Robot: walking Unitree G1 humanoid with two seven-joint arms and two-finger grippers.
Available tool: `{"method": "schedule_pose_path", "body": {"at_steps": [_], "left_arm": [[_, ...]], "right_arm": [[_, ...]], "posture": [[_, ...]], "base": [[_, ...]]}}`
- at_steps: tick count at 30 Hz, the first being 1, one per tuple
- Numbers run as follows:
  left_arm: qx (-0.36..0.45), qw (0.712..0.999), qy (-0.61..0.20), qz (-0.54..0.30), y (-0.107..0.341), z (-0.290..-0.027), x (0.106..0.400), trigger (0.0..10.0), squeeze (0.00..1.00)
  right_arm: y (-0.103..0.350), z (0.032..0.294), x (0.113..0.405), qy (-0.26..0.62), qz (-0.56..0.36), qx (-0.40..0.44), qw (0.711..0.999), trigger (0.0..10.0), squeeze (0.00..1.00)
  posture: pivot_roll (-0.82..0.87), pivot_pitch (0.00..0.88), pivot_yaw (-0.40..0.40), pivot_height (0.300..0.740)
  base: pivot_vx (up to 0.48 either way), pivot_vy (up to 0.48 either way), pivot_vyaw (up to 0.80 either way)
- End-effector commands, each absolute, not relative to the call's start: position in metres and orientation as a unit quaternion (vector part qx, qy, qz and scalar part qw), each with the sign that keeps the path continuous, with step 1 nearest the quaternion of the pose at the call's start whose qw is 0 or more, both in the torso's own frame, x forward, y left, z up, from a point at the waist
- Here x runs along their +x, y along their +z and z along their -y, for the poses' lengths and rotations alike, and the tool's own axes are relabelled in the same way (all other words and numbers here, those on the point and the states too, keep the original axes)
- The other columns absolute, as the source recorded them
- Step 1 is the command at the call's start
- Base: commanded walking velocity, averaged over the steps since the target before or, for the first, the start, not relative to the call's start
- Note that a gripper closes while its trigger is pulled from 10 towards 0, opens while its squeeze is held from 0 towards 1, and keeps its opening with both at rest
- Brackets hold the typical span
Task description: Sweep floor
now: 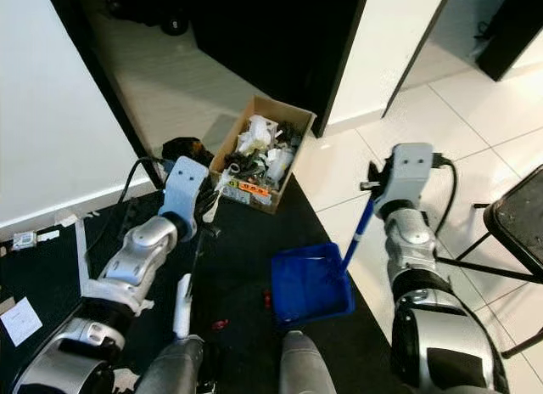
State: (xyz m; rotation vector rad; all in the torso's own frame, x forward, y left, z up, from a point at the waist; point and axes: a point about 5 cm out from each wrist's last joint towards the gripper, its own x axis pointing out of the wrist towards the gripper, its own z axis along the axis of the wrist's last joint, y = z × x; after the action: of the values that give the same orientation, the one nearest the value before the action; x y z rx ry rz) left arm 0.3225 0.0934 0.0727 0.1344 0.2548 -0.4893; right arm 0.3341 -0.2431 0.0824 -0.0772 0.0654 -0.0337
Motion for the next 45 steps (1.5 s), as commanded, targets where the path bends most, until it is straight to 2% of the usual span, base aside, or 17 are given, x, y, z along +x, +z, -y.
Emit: {"method": "schedule_pose_path", "body": {"at_steps": [1, 10, 16, 20, 24, 27, 32, 36, 38, 40, 43, 44, 45], "left_arm": [[0.043, 0.961, -0.253, -0.108, 0.078, -0.077, 0.325, 10.0, 0.0], [0.002, 0.963, -0.254, -0.094, 0.089, -0.049, 0.33, 10.0, 0.0], [-0.043, 0.963, -0.259, -0.064, 0.114, -0.012, 0.339, 10.0, 0.0], [-0.055, 0.962, -0.261, -0.057, 0.122, -0.002, 0.341, 10.0, 0.0], [-0.089, 0.958, -0.27, -0.025, 0.147, 0.019, 0.345, 10.0, 0.0], [-0.096, 0.958, -0.27, -0.008, 0.158, 0.021, 0.348, 10.0, 0.0], [-0.096, 0.945, -0.31, 0.048, 0.189, 0.014, 0.354, 10.0, 0.0], [-0.063, 0.924, -0.367, 0.093, 0.217, -0.004, 0.357, 10.0, 0.0], [-0.035, 0.911, -0.398, 0.103, 0.228, -0.025, 0.355, 10.0, 0.0], [-0.035, 0.911, -0.398, 0.103, 0.228, -0.025, 0.355, 10.0, 0.0], [0.044, 0.908, -0.406, 0.098, 0.222, -0.074, 0.352, 10.0, 0.0], [0.044, 0.908, -0.406, 0.098, 0.222, -0.074, 0.352, 10.0, 0.0], [0.068, 0.911, -0.396, 0.09, 0.215, -0.089, 0.351, 10.0, 0.0]], "right_arm": [[0.084, 0.237, 0.337, -0.003, -0.03, -0.049, 0.998, 10.0, 0.0], [0.081, 0.225, 0.337, 0.01, -0.03, -0.048, 0.998, 10.0, 0.0], [0.078, 0.222, 0.336, 0.008, -0.033, -0.045, 0.998, 10.0, 0.0], [0.077, 0.221, 0.336, 0.007, -0.033, -0.045, 0.998, 10.0, 0.0], [0.076, 0.217, 0.337, 0.007, -0.035, -0.042, 0.998, 10.0, 0.0], [0.077, 0.217, 0.337, 0.007, -0.034, -0.041, 0.999, 10.0, 0.0], [0.077, 0.217, 0.338, 0.005, -0.034, -0.041, 0.999, 10.0, 0.0], [0.077, 0.217, 0.337, 0.004, -0.035, -0.04, 0.999, 10.0, 0.0], [0.076, 0.217, 0.337, 0.004, -0.037, -0.038, 0.999, 10.0, 0.0], [0.076, 0.217, 0.337, 0.004, -0.037, -0.038, 0.999, 10.0, 0.0], [0.074, 0.214, 0.337, 0.004, -0.04, -0.033, 0.999, 10.0, 0.0], [0.074, 0.214, 0.337, 0.004, -0.04, -0.033, 0.999, 10.0, 0.0], [0.074, 0.214, 0.337, 0.004, -0.04, -0.032, 0.999, 10.0, 0.0]], "posture": [[0.01, 0.096, 0.01, 0.74], [0.01, 0.085, 0.016, 0.74], [0.0, 0.082, 0.021, 0.74], [0.0, 0.083, 0.023, 0.74], [0.0, 0.084, 0.027, 0.74], [0.0, 0.084, 0.027, 0.74], [0.0, 0.089, 0.024, 0.74], [0.01, 0.091, 0.02, 0.74], [0.02, 0.092, 0.018, 0.74], [0.02, 0.092, 0.018, 0.74], [0.03, 0.094, 0.018, 0.74], [0.03, 0.094, 0.018, 0.74], [0.03, 0.094, 0.016, 0.74]], "base": [[0.0, 0.0, 0.0], [0.0, 0.0, 0.0], [0.0, 0.0, 0.0], [0.0, 0.0, 0.0], [0.0, 0.0, 0.0], [0.0, 0.0, 0.0], [0.0, 0.0, 0.0], [0.0, 0.0, 0.0], [0.0, 0.0, 0.0], [0.0, 0.0, 0.0], [0.0, 0.0, 0.0], [0.0, 0.0, 0.0], [0.0, 0.0, 0.0]]}}
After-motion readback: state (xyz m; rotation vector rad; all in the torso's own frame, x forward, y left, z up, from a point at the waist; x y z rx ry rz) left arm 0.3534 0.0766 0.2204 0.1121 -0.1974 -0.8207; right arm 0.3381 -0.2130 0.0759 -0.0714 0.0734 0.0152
